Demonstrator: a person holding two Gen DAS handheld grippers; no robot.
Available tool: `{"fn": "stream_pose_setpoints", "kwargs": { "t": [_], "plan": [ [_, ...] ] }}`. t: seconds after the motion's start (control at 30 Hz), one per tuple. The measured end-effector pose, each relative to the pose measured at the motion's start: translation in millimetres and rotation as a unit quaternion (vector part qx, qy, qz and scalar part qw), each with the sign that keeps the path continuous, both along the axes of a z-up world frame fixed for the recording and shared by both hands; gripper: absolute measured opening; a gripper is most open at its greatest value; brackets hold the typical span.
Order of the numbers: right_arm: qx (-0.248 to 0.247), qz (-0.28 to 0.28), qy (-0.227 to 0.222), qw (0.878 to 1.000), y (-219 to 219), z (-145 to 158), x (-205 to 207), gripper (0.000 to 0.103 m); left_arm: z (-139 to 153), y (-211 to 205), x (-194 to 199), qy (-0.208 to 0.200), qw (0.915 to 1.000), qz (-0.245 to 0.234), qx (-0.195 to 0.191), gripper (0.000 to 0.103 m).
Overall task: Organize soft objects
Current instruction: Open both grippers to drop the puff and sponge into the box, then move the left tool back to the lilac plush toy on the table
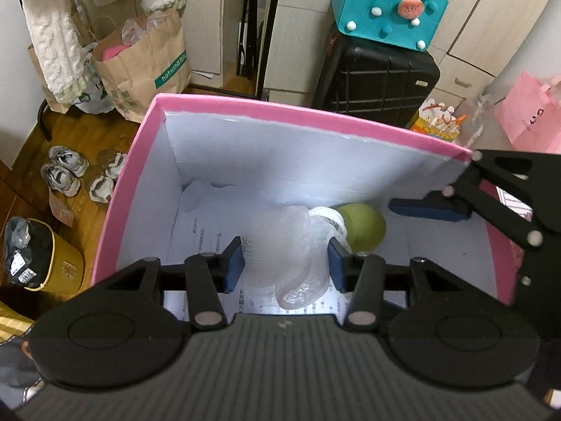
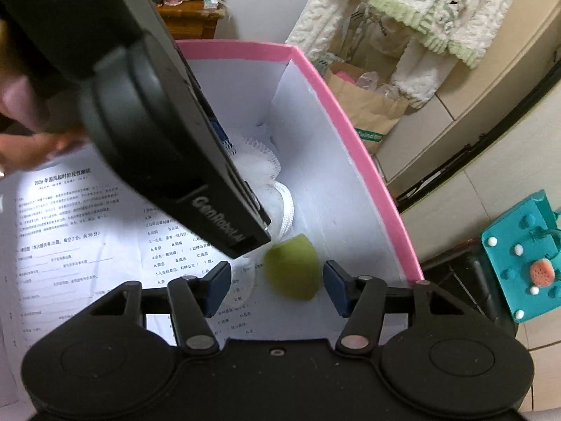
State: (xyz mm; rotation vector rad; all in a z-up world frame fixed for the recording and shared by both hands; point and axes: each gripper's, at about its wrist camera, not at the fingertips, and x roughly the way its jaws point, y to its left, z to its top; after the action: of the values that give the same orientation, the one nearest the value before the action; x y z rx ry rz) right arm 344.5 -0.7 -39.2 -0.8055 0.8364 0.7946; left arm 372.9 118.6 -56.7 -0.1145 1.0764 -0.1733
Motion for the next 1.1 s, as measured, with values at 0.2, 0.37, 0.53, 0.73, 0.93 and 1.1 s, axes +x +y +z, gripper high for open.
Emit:
{"fn": "stream_pose_setpoints", "kwargs": {
  "t": [0.2,0.37,0.53,0.73,0.93,1.1],
  "plan": [
    [0.049,-0.029,0.001,0.998,-22.7,26.0,-17.1,0.063,2.9,-3.9,-0.9,-0.025,0.9996,0.006,0.010,0.064],
    [0.121,-0.067,0.021,0.990,-55.1,52.0,-35.7,0.064,23.7,-11.4,-19.0,-0.059,0.9975,-0.017,0.035,0.076],
    [0.194,-0.097,0.048,0.975,-87.7,76.5,-54.6,0.064,53.2,-15.6,-48.6,-0.084,0.9940,-0.036,0.060,0.078],
    [0.237,-0.107,0.079,0.962,-113.4,96.1,-75.7,0.064,86.4,-21.4,-88.9,-0.106,0.9891,-0.057,0.084,0.078],
    [0.248,-0.101,0.070,0.961,-131.7,112.7,-106.1,0.064,117.3,-33.3,-135.0,-0.109,0.9866,-0.080,0.091,0.078],
    [0.265,-0.097,0.069,0.957,-153.9,125.4,-138.0,0.064,139.1,-49.4,-174.7,-0.114,0.9831,-0.112,0.088,0.078]
  ]
}}
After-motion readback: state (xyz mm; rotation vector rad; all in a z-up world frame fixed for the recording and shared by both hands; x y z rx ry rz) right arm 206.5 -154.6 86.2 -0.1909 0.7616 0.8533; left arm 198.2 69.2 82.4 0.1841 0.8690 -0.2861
